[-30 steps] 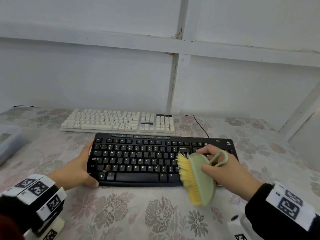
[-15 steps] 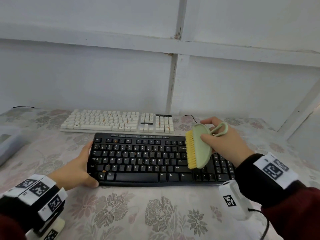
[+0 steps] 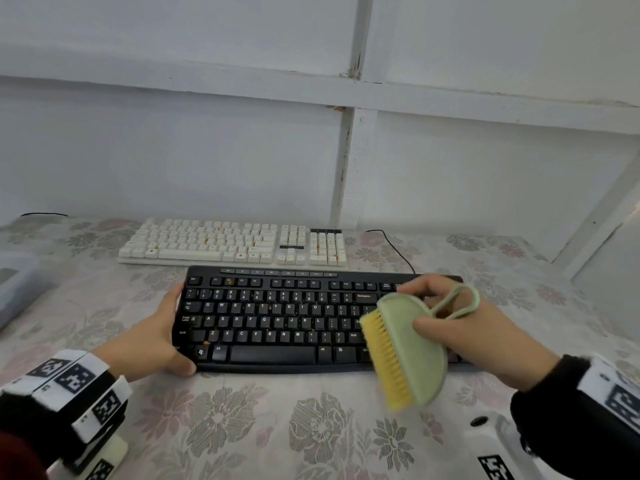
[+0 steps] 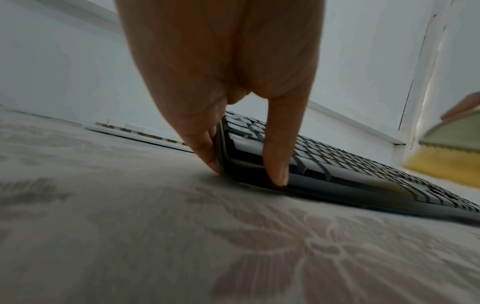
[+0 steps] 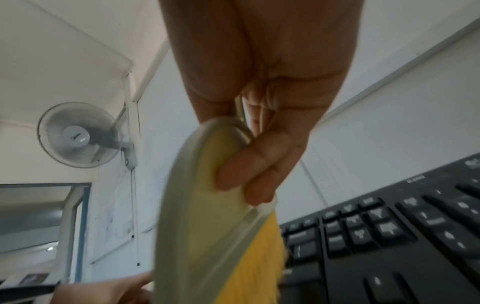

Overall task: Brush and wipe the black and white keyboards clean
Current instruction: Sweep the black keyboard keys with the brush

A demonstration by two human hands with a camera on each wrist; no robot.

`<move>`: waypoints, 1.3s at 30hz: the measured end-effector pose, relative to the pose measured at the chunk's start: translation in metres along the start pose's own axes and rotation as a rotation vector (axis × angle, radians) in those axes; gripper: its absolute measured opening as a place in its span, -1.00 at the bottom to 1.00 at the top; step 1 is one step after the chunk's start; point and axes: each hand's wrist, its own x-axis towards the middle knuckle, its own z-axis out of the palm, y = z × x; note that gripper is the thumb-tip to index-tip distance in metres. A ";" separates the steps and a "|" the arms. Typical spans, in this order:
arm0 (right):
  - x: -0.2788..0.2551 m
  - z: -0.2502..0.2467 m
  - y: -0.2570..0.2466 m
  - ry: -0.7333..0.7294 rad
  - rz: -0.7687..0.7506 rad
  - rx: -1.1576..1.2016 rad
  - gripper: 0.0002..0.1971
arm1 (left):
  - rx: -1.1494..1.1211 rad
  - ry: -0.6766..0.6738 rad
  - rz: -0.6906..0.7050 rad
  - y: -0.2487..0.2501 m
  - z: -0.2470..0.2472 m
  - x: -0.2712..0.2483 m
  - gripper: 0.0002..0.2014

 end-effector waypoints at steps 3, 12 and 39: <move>0.019 -0.007 -0.007 0.166 -0.045 0.040 -0.69 | 0.006 0.002 0.004 0.001 0.000 0.000 0.21; 0.053 -0.003 -0.005 0.277 0.020 0.058 -0.69 | -0.003 -0.004 0.014 0.002 0.000 -0.001 0.21; 0.048 0.016 -0.012 0.193 0.018 0.058 -0.71 | 0.001 0.004 0.040 0.005 0.000 -0.002 0.19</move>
